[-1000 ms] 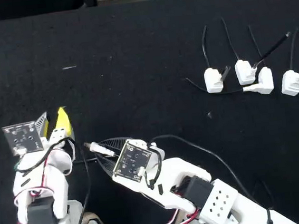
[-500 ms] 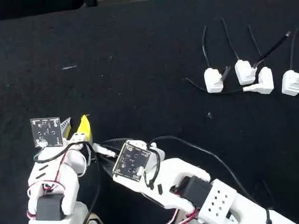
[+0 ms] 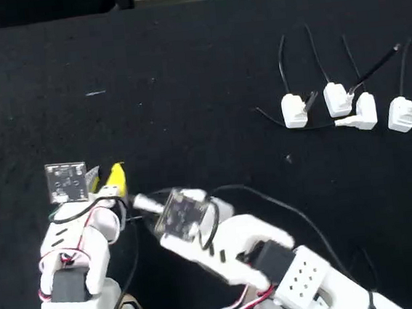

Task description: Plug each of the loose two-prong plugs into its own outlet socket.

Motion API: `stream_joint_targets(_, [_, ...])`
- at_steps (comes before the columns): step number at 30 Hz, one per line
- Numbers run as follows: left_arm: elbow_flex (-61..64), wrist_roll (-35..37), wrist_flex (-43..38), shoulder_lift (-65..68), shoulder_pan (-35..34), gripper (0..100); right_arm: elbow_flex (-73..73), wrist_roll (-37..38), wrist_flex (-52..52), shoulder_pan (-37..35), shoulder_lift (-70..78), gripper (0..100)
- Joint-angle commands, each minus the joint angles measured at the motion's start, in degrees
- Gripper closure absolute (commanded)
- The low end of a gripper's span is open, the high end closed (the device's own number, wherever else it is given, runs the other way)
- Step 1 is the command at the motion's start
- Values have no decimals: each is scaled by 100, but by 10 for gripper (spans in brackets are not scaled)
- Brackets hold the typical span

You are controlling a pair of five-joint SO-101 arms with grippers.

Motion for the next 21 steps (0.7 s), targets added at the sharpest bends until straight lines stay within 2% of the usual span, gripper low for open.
stream_joint_targets(1, [-470, -62, 413, 26, -901, 862, -954, -26, 1266, 914, -13, 988])
stream_joint_targets(4, [-549, -62, 897, 26, -1367, 862, -1402, -18, 2198, 1626, -13, 988])
stream_joint_targets(7, [-242, -149, 1073, 26, -1420, 862, -1719, -18, 2716, 2066, -13, 988])
stream_joint_targets(10, [127, -554, 905, 26, -1420, 862, -1710, -53, 2971, 2075, 13, 988])
stream_joint_targets(14, [462, -615, 862, 26, -1385, 863, -1895, -62, 3086, 2075, 497, 988])
stream_joint_targets(21, [646, -615, 703, 26, -1385, 866, -3723, -571, 4299, 2075, 2211, 987])
